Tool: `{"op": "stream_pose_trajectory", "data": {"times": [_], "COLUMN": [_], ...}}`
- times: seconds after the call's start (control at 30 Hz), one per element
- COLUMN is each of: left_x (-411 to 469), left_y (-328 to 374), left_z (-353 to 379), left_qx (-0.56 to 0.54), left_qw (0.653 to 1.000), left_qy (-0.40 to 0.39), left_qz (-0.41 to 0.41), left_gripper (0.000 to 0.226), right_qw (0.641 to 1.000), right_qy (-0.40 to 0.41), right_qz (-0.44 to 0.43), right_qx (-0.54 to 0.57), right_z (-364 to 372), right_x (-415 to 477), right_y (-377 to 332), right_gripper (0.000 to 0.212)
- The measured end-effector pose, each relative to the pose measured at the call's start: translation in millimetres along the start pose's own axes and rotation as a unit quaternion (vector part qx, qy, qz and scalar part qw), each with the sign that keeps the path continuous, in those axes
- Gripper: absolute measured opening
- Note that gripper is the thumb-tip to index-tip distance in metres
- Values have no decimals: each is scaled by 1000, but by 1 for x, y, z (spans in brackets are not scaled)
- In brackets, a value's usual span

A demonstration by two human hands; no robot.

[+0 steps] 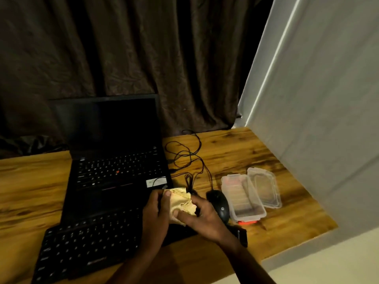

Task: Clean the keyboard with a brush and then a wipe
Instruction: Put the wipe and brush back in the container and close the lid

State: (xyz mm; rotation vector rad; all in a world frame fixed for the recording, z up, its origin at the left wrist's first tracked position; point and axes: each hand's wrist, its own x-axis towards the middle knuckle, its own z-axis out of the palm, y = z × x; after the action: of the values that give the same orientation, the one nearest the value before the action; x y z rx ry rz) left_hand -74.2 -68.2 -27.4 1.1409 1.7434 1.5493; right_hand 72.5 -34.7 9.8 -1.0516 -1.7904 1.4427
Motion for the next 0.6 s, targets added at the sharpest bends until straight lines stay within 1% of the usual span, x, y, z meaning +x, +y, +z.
{"op": "stream_pose_trajectory", "data": {"times": [0.1,0.17,0.23,0.3,0.4,0.47,0.53,0.6], "left_x": [2,4,4,4,6,8,9,12], "left_y": [8,13,21,28,30,29,28,28], "left_z": [22,41,58,79,106,123,137,151], "left_qx": [11,45,59,26,-28,-43,-27,20], "left_qw": [1000,998,997,998,992,983,978,975], "left_qy": [4,4,-1,-28,-124,-179,-206,-220], "left_qz": [25,51,57,42,8,-7,-8,-6], "left_gripper": [25,30,19,10,15,16,16,17], "right_qw": [996,989,985,984,978,972,967,959], "right_qy": [6,27,67,117,204,235,246,260], "right_qz": [16,15,10,13,9,-3,-7,-11], "right_qx": [90,146,156,136,52,-10,-63,-114], "right_z": [-19,-34,-48,-64,-95,-118,-137,-151], "right_x": [-4,-7,-7,-6,-5,-5,-6,-8], "right_y": [3,8,15,25,39,46,51,54], "right_gripper": [32,31,27,26,31,31,29,26]}}
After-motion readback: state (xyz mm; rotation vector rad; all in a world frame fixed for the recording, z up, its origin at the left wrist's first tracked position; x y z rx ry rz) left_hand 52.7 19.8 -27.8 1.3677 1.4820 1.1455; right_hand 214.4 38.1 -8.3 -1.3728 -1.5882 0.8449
